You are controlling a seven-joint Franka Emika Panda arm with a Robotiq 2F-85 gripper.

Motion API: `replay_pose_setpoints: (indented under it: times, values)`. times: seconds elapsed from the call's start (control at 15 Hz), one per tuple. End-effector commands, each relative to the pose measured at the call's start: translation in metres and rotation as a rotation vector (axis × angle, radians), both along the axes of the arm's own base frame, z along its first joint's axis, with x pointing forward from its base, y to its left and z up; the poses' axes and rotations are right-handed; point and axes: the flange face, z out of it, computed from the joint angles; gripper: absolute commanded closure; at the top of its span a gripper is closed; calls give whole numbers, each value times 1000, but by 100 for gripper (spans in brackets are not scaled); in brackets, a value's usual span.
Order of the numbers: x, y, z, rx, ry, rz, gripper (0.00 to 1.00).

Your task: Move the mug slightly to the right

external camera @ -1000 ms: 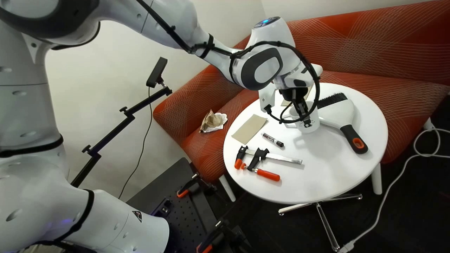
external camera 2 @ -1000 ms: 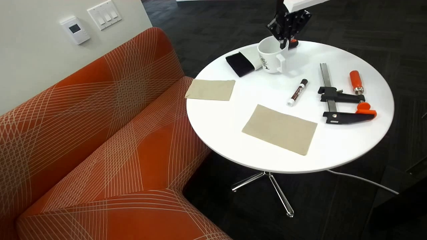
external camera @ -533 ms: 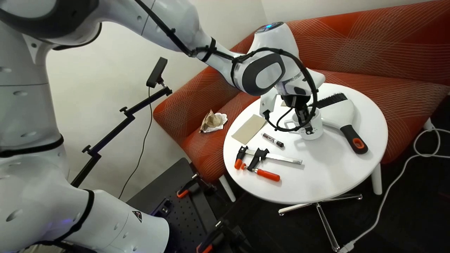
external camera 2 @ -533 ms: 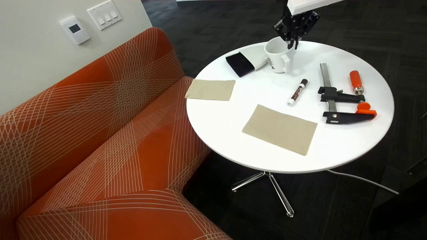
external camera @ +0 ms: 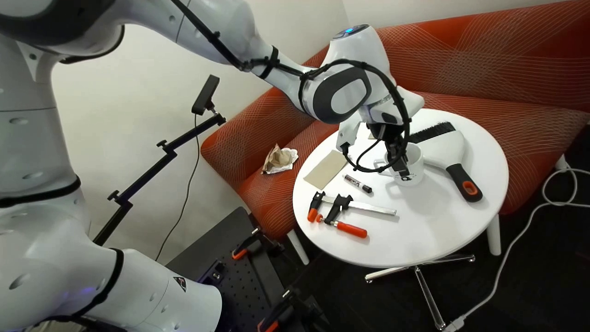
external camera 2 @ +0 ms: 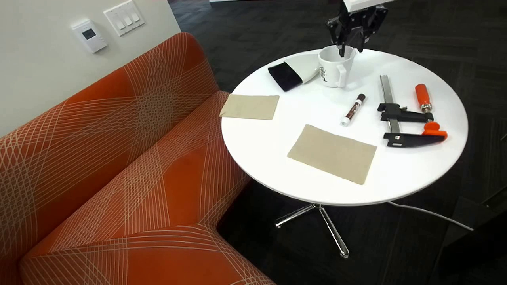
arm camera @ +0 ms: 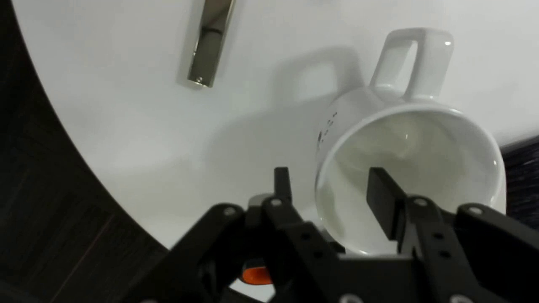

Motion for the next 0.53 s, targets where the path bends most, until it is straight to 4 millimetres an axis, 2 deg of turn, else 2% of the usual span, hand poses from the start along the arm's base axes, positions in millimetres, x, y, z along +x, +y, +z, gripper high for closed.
replay_pose_setpoints:
  times: [0.0, 0.2, 0.47]
  values:
    - [-26, 3, 43, -15, 0, -33, 17]
    - [-43, 11, 73, -23, -10, 6, 0]
    - [-59, 24, 103, -21, -27, 85, 0]
